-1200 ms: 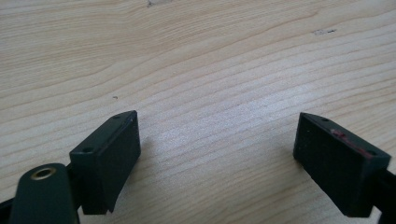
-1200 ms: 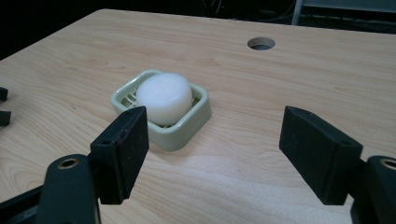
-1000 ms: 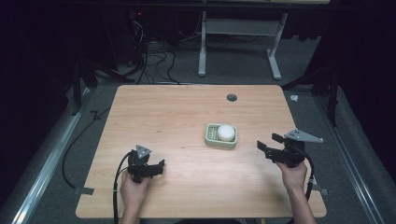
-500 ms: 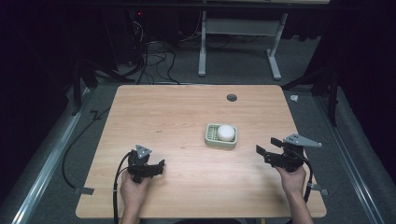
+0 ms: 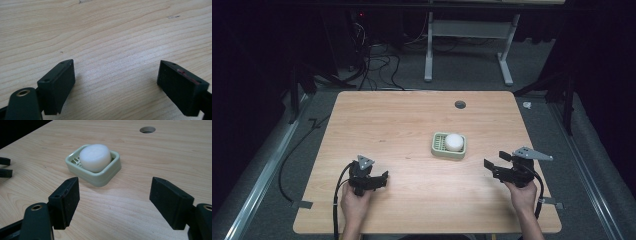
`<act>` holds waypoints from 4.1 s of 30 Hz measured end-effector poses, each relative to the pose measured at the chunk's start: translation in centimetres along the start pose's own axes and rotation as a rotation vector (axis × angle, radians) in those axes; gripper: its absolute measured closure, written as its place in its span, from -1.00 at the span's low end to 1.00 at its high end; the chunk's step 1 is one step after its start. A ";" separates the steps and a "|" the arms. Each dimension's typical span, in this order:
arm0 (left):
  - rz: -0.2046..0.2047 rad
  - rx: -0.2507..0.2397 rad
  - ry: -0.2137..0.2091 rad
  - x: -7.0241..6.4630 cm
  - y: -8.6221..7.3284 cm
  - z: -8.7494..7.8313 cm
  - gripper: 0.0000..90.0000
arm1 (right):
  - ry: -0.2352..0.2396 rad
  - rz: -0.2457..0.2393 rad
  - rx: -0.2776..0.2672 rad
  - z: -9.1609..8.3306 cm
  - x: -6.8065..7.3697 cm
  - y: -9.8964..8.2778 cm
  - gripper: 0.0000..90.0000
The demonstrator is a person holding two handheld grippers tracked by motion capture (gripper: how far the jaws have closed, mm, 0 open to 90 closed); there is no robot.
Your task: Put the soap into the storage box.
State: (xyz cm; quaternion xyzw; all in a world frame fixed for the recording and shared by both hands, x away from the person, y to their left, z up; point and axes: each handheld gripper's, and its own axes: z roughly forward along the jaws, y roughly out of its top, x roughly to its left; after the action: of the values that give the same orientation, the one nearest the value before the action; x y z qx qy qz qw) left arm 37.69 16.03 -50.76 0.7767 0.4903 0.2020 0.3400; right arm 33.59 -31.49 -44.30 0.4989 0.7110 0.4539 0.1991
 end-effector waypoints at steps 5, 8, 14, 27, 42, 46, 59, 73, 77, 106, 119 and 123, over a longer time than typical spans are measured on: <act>0.000 0.000 0.000 0.0 0.0 0.0 -0.66 | 0.002 -0.002 0.008 0.1 0.1 -0.4 -0.44; 0.000 0.000 0.000 0.0 0.0 0.0 -0.66 | 0.002 0.000 0.011 0.2 0.1 -0.6 -0.44; 0.000 0.000 0.000 0.0 0.0 0.0 -0.66 | 0.005 -0.001 0.020 0.5 0.2 -1.0 -0.44; 0.000 0.000 0.000 0.0 0.0 0.0 -0.66 | 0.011 0.013 0.042 1.2 0.5 -1.9 -0.44; 0.000 0.000 0.000 0.0 0.0 0.0 -0.66 | -0.003 0.007 0.071 1.9 0.9 -2.5 -0.44; 0.000 0.000 0.000 0.0 0.0 0.0 -0.66 | -0.006 0.005 0.078 2.2 0.9 -2.6 -0.43; 0.000 0.000 0.000 0.0 0.0 0.0 -0.66 | -0.041 0.004 0.109 3.2 1.2 -3.1 -0.42; 0.000 0.000 0.000 0.0 0.0 0.0 -0.66 | -0.074 -0.019 0.147 4.3 1.4 -3.4 -0.42; 0.000 0.000 0.000 0.0 0.0 0.0 -0.66 | -0.093 -0.047 0.171 4.7 1.7 -3.5 -0.42; -0.001 -0.001 -0.001 0.0 0.0 0.0 -0.66 | -0.147 -0.121 0.228 6.1 2.6 -3.9 -0.45; 0.000 -0.001 -0.002 0.0 -0.1 0.0 -0.66 | -0.152 -0.113 0.228 6.0 2.6 -3.9 -0.46; 0.000 -0.001 -0.002 0.0 -0.1 0.0 -0.66 | -0.152 -0.113 0.227 6.1 2.6 -3.9 -0.46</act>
State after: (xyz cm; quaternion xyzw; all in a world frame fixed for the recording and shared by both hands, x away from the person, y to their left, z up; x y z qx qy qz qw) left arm 37.61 16.06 -50.77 0.7766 0.4898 0.2015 0.3410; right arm 34.87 -26.82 -50.24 0.5105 0.7676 0.3193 0.2197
